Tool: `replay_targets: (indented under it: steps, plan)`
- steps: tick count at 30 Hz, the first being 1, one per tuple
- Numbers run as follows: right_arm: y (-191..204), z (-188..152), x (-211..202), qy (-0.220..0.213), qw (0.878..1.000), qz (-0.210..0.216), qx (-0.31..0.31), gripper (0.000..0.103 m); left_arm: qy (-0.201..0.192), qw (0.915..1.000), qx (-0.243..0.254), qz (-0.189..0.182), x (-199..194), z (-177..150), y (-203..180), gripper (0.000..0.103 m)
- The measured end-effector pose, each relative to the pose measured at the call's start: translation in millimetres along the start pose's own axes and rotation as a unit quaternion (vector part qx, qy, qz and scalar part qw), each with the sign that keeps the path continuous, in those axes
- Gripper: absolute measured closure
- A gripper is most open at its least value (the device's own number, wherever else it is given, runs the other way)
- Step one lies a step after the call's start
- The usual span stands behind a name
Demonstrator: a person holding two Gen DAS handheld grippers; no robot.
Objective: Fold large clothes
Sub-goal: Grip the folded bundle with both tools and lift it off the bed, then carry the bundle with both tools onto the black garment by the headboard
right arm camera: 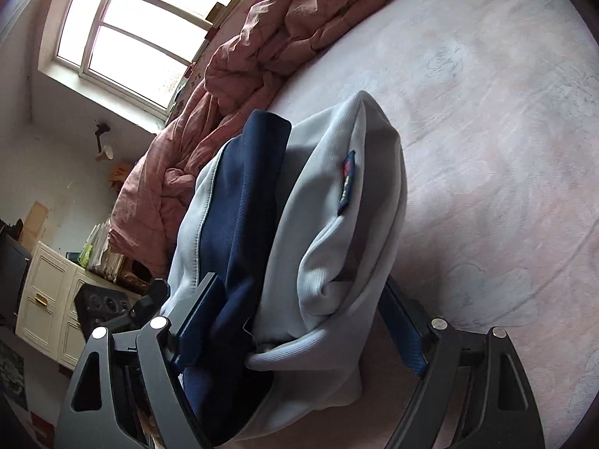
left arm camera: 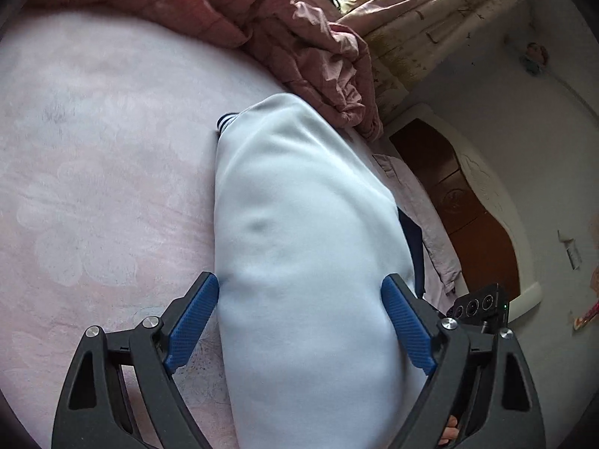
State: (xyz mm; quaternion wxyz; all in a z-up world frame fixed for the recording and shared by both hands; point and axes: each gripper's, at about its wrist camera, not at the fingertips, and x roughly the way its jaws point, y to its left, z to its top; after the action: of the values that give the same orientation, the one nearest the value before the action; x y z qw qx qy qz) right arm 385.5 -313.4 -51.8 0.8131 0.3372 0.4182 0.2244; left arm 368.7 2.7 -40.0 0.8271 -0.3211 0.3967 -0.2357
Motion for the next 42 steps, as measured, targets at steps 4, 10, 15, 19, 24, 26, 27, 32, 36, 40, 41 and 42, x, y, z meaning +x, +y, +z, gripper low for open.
replay_targets:
  steps: [4, 10, 15, 19, 24, 26, 27, 32, 36, 40, 41, 42]
  plan:
    - [14.0, -3.1, -2.2, -0.008, 1.000, 0.005, -0.027, 0.017, 0.013, 0.9999, -0.008, -0.008, 4.3, -2.7, 0.3, 0.015]
    - [13.6, -1.8, 11.9, 0.003, 0.999, -0.010, -0.033, 0.013, 0.010, 0.9994, 0.024, 0.024, 6.3, -9.3, -12.3, 0.014]
    - [3.4, -2.0, 18.3, 0.010, 1.000, 0.025, -0.001, 0.018, 0.040, 0.9989, -0.023, -0.004, 13.0, -7.9, 5.6, 0.012]
    - [3.8, -5.9, 16.3, -0.012, 0.999, 0.047, -0.003, 0.036, 0.032, 0.9990, -0.019, -0.027, 6.5, -9.3, 3.9, 0.031]
    - [26.3, -10.1, -3.8, -0.044, 0.995, 0.066, -0.057, 0.040, 0.010, 0.9979, 0.011, -0.063, -11.1, -10.5, -15.6, 0.034]
    - [28.7, -10.0, -15.5, -0.048, 0.995, 0.074, -0.056, 0.040, 0.003, 0.9972, 0.039, -0.063, -19.3, -13.2, -32.9, 0.034]
    - [31.4, -9.8, -22.6, -0.053, 0.994, 0.075, -0.055, 0.040, -0.002, 0.9967, 0.049, -0.065, -23.5, -14.7, -41.6, 0.034]
    - [48.4, -8.3, -81.0, -0.082, 0.991, 0.078, -0.070, 0.040, -0.012, 0.9924, 0.080, -0.093, -40.4, -18.8, -98.3, 0.034]
    - [57.9, -1.0, -157.4, -0.113, 0.988, 0.062, -0.079, 0.040, -0.014, 0.9859, 0.115, -0.120, -39.4, -28.5, -170.9, 0.034]
    - [58.0, 2.4, -260.3, -0.166, 0.981, 0.024, -0.093, 0.040, 0.005, 0.9726, 0.150, -0.178, -12.5, -42.2, -260.6, 0.034]
    - [54.6, 2.6, -287.0, -0.179, 0.979, 0.014, -0.093, 0.040, 0.013, 0.9691, 0.155, -0.191, -1.7, -45.7, -282.9, 0.034]
    - [51.1, 2.4, -313.1, -0.193, 0.977, 0.003, -0.094, 0.040, 0.023, 0.9653, 0.160, -0.205, 7.8, -52.2, -304.9, 0.034]
